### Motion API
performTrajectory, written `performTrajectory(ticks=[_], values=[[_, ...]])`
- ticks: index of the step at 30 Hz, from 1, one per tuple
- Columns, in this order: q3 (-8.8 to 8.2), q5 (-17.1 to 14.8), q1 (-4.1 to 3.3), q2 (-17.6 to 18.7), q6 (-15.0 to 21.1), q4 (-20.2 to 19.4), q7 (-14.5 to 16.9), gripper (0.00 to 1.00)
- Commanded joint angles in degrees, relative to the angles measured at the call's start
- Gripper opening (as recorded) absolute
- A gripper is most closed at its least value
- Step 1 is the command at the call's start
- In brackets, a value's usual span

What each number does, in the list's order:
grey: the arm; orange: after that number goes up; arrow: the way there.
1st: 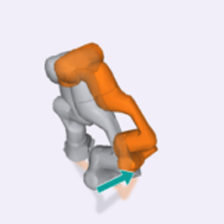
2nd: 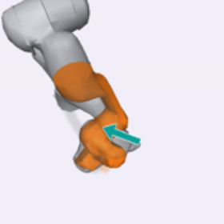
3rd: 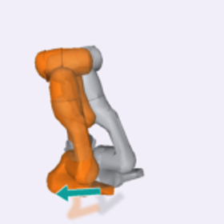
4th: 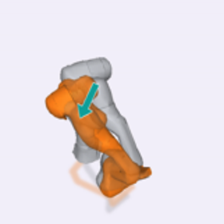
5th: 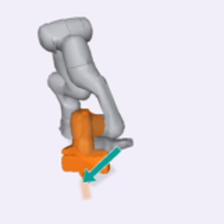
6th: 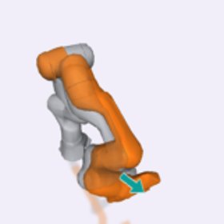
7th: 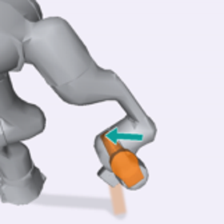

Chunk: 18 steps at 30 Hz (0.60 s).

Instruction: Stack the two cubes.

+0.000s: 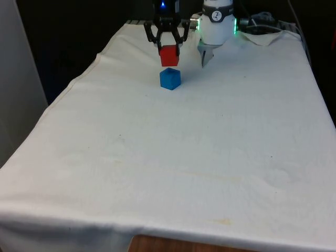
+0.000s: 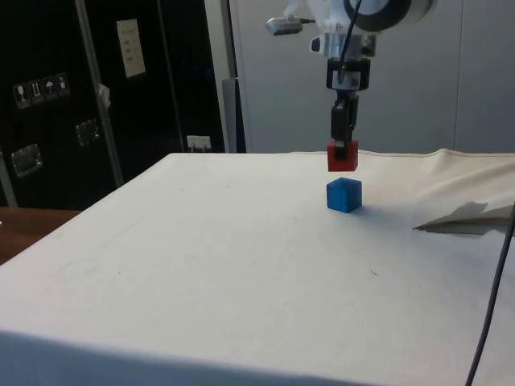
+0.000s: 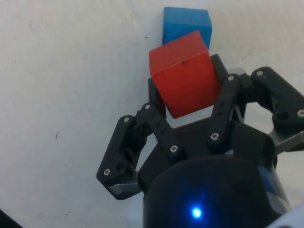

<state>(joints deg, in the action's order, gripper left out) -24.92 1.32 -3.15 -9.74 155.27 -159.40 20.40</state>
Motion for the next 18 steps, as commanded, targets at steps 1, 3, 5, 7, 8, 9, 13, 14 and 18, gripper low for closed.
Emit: performTrajectory(ticks=[1, 3, 5, 7, 8, 9, 13, 14, 18], values=[[0.34, 0.7, 0.29, 0.1, 0.5, -0.1, -0.8, 0.01], [0.29, 0.6, 0.23, 0.0, 0.4, -0.1, -0.7, 0.01], [0.17, 0.4, 0.17, 0.0, 0.3, -0.1, -0.4, 0.01], [0.11, 0.4, 0.17, 0.1, 0.3, -0.1, -0.3, 0.01], [0.06, 0.4, 0.17, 0.1, 0.3, -0.1, -0.3, 0.01], [0.06, 0.5, 0.17, 0.2, 0.5, -0.1, -0.2, 0.01], [0.06, 0.7, 0.29, 0.5, 0.7, -0.2, -0.3, 0.01], [0.11, 0.9, 0.34, 0.6, 0.8, -0.2, -0.4, 0.01], [-0.06, 0.0, 0.00, 0.4, 0.1, -0.2, 0.2, 0.01]])
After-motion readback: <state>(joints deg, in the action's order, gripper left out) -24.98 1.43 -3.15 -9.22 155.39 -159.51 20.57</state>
